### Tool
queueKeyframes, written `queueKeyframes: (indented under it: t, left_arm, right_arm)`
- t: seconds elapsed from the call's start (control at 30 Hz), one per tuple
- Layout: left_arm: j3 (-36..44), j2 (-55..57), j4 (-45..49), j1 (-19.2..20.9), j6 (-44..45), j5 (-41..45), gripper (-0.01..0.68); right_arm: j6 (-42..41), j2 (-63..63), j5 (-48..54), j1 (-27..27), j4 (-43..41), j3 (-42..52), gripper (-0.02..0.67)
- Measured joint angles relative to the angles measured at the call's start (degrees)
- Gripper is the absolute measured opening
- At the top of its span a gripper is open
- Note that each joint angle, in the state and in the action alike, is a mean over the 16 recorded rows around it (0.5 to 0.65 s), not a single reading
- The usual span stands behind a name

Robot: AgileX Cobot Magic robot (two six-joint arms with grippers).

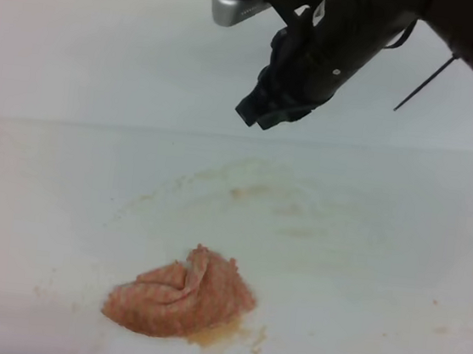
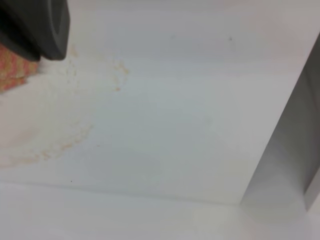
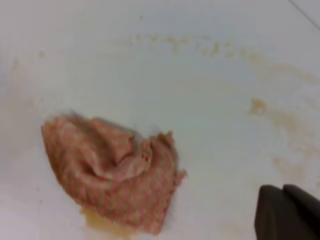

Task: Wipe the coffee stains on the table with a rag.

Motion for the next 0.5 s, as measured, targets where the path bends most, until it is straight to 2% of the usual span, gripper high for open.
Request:
queueKeyframes:
  t: [0.5]
  left_arm:
    - [0.0,0.0,0.0,0.0,0.0,0.0,-0.003]
  right_arm:
    - [-1.5,-13.4,-10.9,0.0,-0.7,25.1,0.004]
